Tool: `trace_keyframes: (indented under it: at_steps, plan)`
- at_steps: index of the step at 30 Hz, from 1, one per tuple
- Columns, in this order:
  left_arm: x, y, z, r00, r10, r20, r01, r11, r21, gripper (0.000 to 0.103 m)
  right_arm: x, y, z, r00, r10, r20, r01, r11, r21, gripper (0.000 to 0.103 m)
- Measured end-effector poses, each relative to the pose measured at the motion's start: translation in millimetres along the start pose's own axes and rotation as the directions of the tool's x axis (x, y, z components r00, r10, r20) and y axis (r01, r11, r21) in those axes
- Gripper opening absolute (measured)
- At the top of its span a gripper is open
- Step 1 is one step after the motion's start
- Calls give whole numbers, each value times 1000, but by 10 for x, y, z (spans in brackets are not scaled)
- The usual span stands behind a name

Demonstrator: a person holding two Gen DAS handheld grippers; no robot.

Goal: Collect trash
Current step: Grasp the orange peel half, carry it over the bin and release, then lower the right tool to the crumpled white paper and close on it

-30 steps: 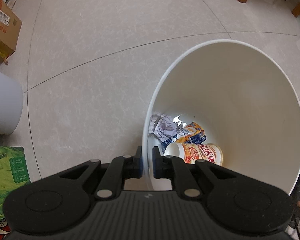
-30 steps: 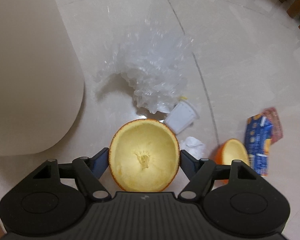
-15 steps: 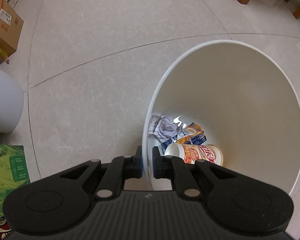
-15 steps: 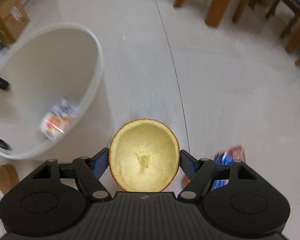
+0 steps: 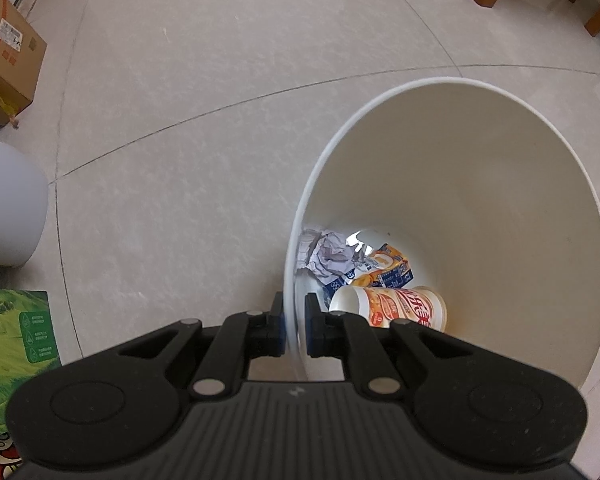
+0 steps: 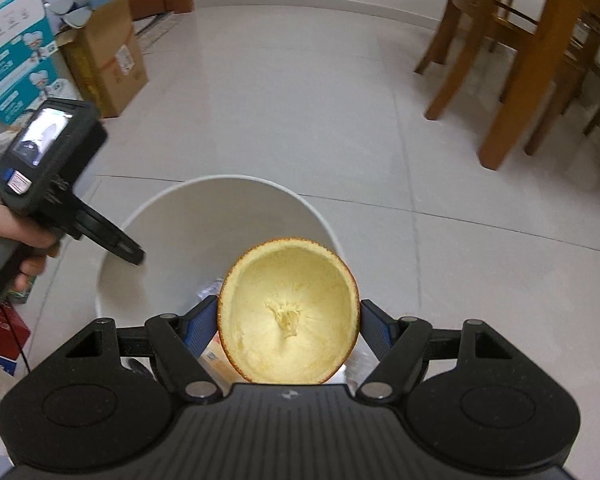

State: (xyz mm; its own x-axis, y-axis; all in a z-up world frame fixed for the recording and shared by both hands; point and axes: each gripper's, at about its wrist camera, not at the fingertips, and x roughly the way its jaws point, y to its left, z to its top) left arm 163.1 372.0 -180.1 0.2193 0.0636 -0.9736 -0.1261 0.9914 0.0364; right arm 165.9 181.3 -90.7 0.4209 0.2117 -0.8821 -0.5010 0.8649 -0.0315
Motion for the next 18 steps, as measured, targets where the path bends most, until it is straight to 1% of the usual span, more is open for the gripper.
trace_keyframes:
  at_steps: [2,5,6,9,12,18]
  plan:
    - [0,7,3,1000,-4,-1,4,1000,0,7,33,29,7,1000,19,-10,-19,1000,-10,79]
    - [0,20,13,1000,-10,-2,10,1000,0,7,112,76,4,998,53,-42,-54,998,-18,83]
    - [4,23,12,1000,-10,-3,10,1000,1,7,98,105,-1,998,57,-34,-58,998,-21,87]
    - [17,24,11,1000,-9,-2,9,1000,-1,7,-10,118,-53,999,50,5,-49,998,-38,96]
    - [30,21,6,1000,-13,-5,13,1000,-2,8,-52,47,-68,999,44,12,-44,999,-21,97]
    - [31,26,13,1000,-13,-4,13,1000,3,7,-80,-168,-185,1000,6,13,-6,1000,27,97]
